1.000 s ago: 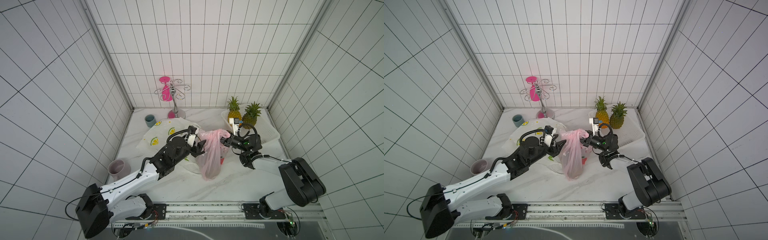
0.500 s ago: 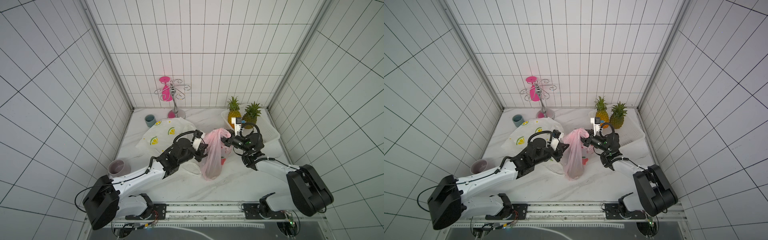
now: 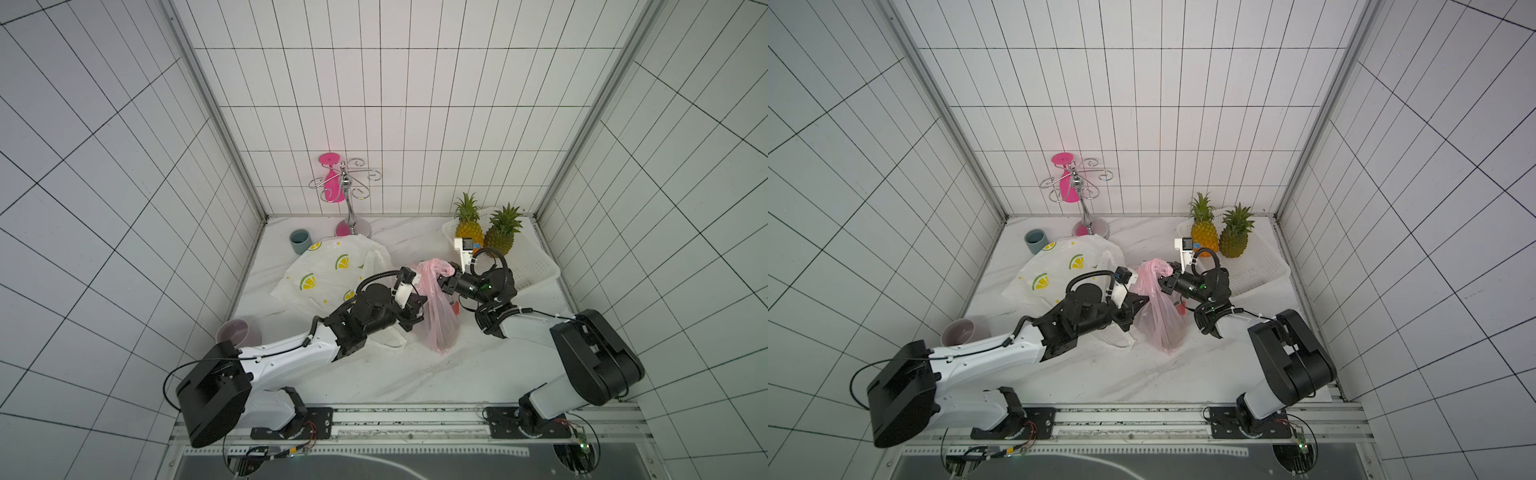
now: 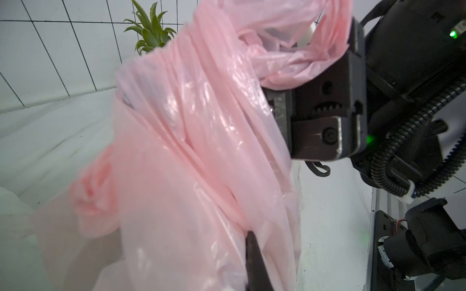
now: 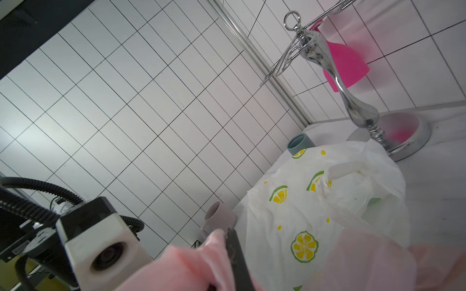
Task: Place the pineapple into a plastic bag & tie a knot
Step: Cross the plastic bag at the center of the board, then pick up the plastic bag at the center of the board.
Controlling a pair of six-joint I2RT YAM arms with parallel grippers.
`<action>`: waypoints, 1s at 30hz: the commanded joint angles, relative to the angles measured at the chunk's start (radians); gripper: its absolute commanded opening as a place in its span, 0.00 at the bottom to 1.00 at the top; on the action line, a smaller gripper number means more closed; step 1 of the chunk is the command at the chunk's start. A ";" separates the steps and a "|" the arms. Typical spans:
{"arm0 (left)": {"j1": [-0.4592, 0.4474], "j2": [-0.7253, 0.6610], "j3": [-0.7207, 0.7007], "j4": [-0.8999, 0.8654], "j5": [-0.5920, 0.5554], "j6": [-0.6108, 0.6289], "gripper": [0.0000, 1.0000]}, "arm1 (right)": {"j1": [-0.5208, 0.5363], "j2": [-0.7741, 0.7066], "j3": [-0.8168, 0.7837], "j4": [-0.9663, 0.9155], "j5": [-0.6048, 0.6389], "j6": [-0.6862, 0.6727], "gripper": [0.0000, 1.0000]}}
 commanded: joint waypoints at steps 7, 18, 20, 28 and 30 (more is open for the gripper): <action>-0.001 0.079 -0.062 0.170 0.050 -0.053 0.00 | 0.041 0.078 0.153 0.443 -0.041 0.364 0.00; 0.003 0.079 -0.143 0.292 -0.024 -0.144 0.03 | 0.121 0.091 0.199 0.473 0.004 0.426 0.00; 0.005 0.051 -0.155 0.289 -0.036 -0.153 0.03 | 0.121 0.093 0.230 0.474 -0.011 0.446 0.00; 0.008 -0.115 -0.125 0.194 -0.089 -0.148 0.22 | 0.122 0.092 0.345 0.473 -0.023 0.498 0.00; 0.008 -0.156 -0.107 0.163 -0.097 -0.142 0.24 | 0.122 0.088 0.367 0.473 -0.020 0.505 0.00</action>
